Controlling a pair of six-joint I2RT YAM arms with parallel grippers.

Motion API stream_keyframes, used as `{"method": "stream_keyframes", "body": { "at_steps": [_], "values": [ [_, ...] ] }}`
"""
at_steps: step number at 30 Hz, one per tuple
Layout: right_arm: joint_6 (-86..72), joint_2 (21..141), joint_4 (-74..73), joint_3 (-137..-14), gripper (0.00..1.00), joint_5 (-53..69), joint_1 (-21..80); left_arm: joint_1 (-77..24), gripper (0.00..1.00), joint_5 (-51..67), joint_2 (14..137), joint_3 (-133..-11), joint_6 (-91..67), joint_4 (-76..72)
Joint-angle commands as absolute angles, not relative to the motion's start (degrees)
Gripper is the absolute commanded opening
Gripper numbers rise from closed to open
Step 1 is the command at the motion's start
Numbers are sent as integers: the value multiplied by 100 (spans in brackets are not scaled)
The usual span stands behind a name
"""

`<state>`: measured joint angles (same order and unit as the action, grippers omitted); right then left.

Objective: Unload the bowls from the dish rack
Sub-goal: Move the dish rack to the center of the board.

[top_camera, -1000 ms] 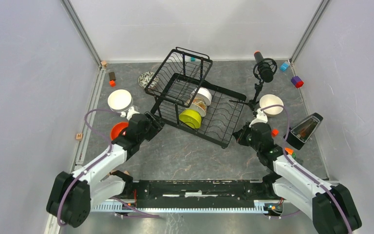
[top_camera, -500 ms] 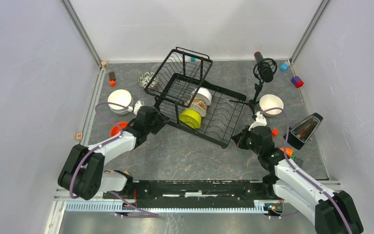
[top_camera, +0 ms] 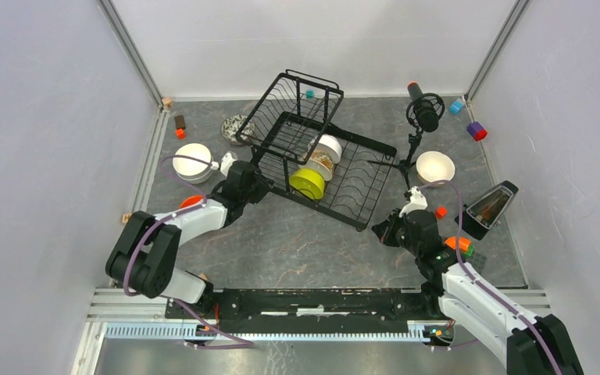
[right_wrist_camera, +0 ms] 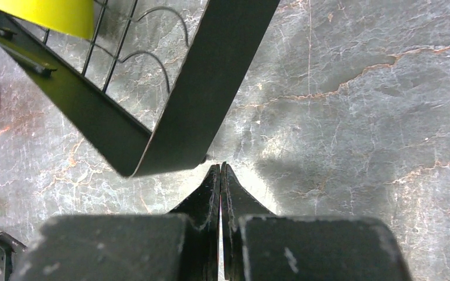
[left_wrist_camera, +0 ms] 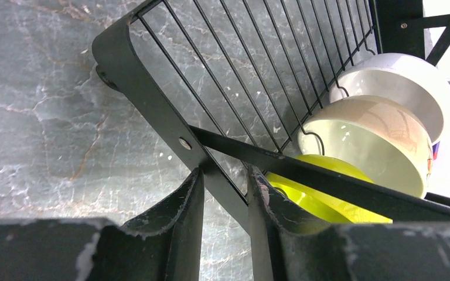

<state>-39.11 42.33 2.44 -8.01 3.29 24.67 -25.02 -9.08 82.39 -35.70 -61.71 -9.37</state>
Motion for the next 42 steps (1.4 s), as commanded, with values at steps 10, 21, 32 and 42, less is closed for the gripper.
{"method": "stream_keyframes", "body": {
  "at_steps": [10,21,32,42],
  "values": [
    [-3027,3759,-194,-1242,24,514,2493,-2580,2,-1342,9065,-4353,-5730,-1405],
    [-2340,3424,-1198,-2045,67,-200,2488,-2575,2,-1147,9321,-5040,-5222,-1064],
    [-1972,2848,-738,-2058,68,-16,2489,-2558,8,-745,9312,-5174,-5148,-1024],
    [-2225,3305,331,-1998,68,611,2495,-2562,63,-683,7622,-4362,-5375,-616]
  ]
}}
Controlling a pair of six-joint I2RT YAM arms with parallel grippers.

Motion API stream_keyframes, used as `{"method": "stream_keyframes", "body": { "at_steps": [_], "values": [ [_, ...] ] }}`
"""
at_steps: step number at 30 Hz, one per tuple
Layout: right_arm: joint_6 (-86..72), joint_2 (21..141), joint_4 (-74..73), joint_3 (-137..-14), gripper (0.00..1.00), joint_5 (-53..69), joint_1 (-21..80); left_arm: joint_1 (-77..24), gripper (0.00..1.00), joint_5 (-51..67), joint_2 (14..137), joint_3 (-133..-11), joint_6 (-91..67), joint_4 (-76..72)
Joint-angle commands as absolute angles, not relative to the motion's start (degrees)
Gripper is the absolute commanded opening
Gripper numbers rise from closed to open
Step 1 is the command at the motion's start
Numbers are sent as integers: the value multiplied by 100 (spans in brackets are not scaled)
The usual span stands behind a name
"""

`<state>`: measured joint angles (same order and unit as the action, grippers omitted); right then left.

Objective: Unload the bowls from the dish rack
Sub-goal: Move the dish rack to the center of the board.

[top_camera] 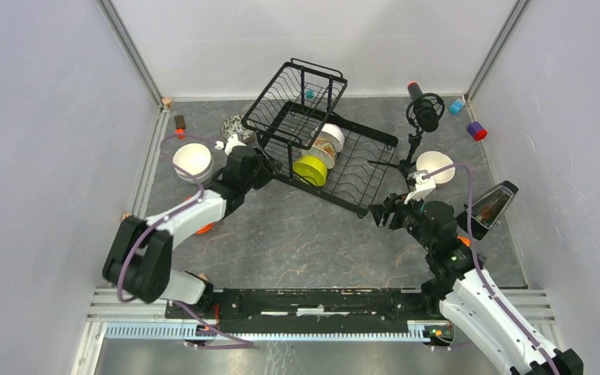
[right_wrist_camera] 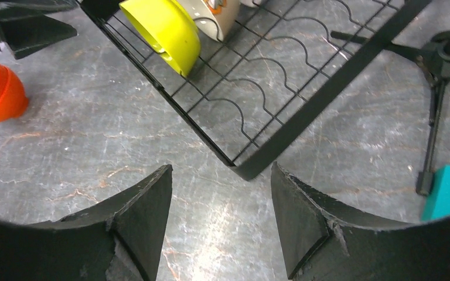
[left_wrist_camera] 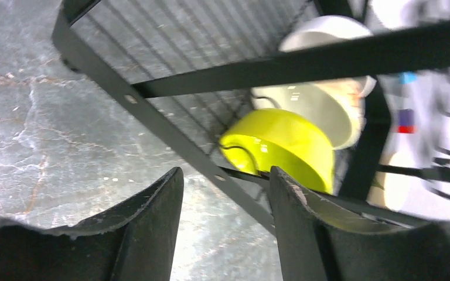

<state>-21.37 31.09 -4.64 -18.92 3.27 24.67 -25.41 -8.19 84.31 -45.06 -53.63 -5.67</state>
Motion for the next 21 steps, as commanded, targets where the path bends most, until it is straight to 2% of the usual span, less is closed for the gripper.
{"method": "stream_keyframes", "body": {
  "at_steps": [1,6,10,14,21],
  "values": [
    [-2247,3418,411,-2028,68,643,2494,-2568,66,-709,7456,-4288,-5354,-567],
    [-2185,3975,846,-2242,65,725,2651,-2569,70,-714,6773,-3991,-5429,-177],
    [-1857,4266,1561,-2345,62,58,3286,-2610,71,-734,6122,-3691,-5617,238],
    [-1081,4994,2365,-2658,63,-602,3845,-2613,74,-1095,5433,-4076,-5218,1374],
    [-276,6381,3649,-2873,62,-963,3867,-2611,83,-1509,4234,-4487,-4149,2284]
  ]
}}
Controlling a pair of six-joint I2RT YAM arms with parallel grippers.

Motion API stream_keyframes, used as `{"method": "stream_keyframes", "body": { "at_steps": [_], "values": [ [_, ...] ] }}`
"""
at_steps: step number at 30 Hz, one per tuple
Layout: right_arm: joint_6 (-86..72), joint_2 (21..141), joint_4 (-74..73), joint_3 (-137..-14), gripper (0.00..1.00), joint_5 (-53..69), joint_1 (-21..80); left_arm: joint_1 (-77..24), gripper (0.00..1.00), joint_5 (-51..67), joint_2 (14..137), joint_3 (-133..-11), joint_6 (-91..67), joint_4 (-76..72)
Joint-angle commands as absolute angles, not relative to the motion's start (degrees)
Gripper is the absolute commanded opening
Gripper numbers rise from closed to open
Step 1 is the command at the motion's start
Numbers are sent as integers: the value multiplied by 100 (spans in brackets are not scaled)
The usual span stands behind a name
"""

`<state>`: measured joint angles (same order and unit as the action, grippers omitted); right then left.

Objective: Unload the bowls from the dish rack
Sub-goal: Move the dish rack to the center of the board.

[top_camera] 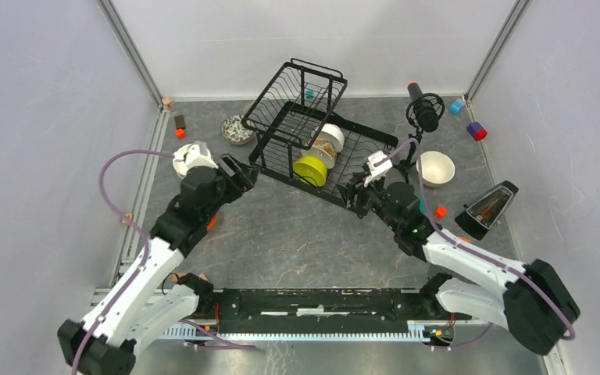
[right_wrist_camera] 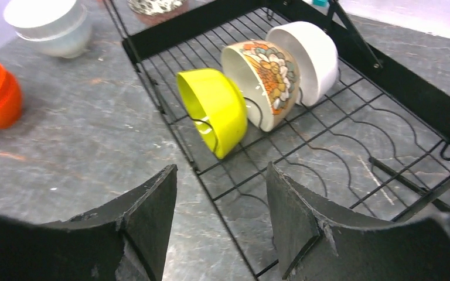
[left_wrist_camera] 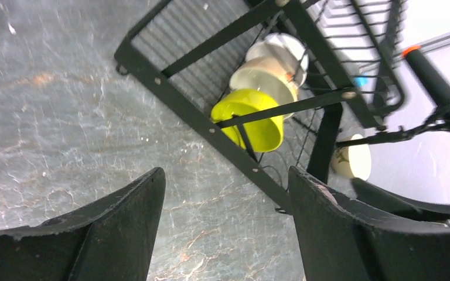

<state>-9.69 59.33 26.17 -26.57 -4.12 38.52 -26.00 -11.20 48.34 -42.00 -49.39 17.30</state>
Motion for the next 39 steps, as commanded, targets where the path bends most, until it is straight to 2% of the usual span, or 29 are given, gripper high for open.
{"method": "stream_keyframes", "body": {
  "at_steps": [1,3,9,13,17,23,28,34,39],
  "values": [
    [-138,6583,3598,-2985,63,-1117,3863,-2611,84,-1531,4099,-4440,-4062,2298],
    [70,6933,3589,-3219,62,-1430,3821,-2614,86,-1558,3762,-4361,-3844,2352],
    [716,7678,4337,-3442,59,-1267,3561,-2613,86,-1670,3038,-3852,-3398,2248],
    [492,8200,3726,-4029,57,-1096,3086,-2615,86,-1646,2741,-3661,-3383,2170],
    [244,8006,2995,-4089,57,-1506,3023,-2602,86,-1628,2687,-3620,-3450,2179],
    [-974,7129,1878,-3557,63,-2436,2990,-2602,86,-1348,2739,-3465,-3749,2015],
    [-2025,7303,482,-3820,68,-2652,2715,-2603,86,-1289,2851,-3445,-3884,2008],
    [-2803,7594,557,-3735,67,-2148,2477,-2602,86,-1277,2865,-3411,-3919,2038],
    [-3146,7806,571,-3686,63,-2030,2450,-2602,86,-1323,2826,-3427,-3911,2074]
  ]
}}
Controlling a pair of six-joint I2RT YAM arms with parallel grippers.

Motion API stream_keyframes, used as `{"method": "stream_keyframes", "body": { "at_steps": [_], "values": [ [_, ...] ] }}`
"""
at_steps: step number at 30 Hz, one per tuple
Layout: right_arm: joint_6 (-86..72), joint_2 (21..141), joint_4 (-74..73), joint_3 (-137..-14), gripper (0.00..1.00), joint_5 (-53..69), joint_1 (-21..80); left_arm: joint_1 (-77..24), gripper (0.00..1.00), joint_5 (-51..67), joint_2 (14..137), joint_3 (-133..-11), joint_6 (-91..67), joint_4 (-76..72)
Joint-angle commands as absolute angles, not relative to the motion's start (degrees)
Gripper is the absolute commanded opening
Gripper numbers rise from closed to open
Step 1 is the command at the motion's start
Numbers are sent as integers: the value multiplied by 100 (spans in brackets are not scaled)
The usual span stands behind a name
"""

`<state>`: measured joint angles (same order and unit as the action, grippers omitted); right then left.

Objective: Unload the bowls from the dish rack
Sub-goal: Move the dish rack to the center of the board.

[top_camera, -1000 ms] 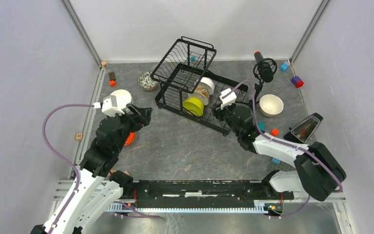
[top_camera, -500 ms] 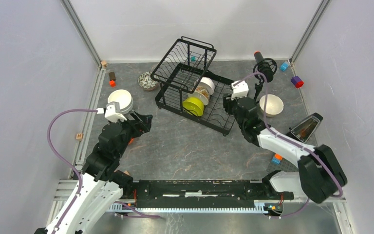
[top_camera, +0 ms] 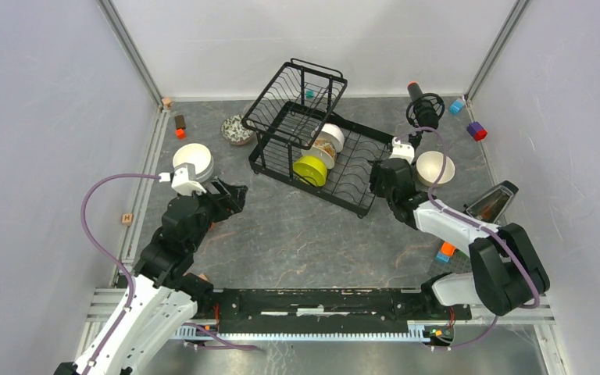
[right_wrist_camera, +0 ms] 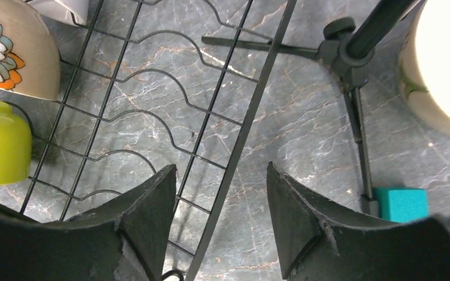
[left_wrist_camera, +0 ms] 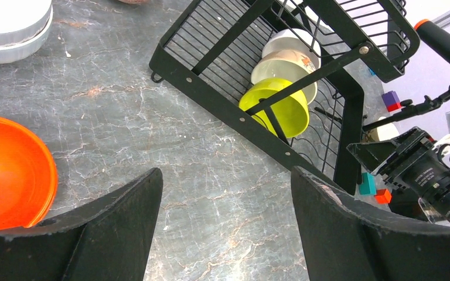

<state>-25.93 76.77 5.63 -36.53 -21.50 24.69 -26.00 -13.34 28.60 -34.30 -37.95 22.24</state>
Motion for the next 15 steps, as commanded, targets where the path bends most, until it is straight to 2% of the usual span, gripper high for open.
{"method": "stream_keyframes", "body": {
  "at_steps": [1,3,7,10,15],
  "values": [
    [-3199,7855,555,-3656,62,-1995,2437,-2606,86,-1322,2804,-3422,-3903,2069],
    [-3304,7914,556,-3561,57,-1872,2395,-2607,86,-1348,2764,-3426,-3903,2070],
    [-3583,7800,732,-3245,39,-1560,2384,-2602,86,-1338,2707,-3423,-3907,2073],
    [-3730,7689,738,-3106,29,-1289,2390,-2602,86,-1315,2692,-3419,-3918,2068],
    [-4044,7385,764,-2783,23,-906,2413,-2605,85,-1257,2699,-3408,-3967,2043]
  ]
}}
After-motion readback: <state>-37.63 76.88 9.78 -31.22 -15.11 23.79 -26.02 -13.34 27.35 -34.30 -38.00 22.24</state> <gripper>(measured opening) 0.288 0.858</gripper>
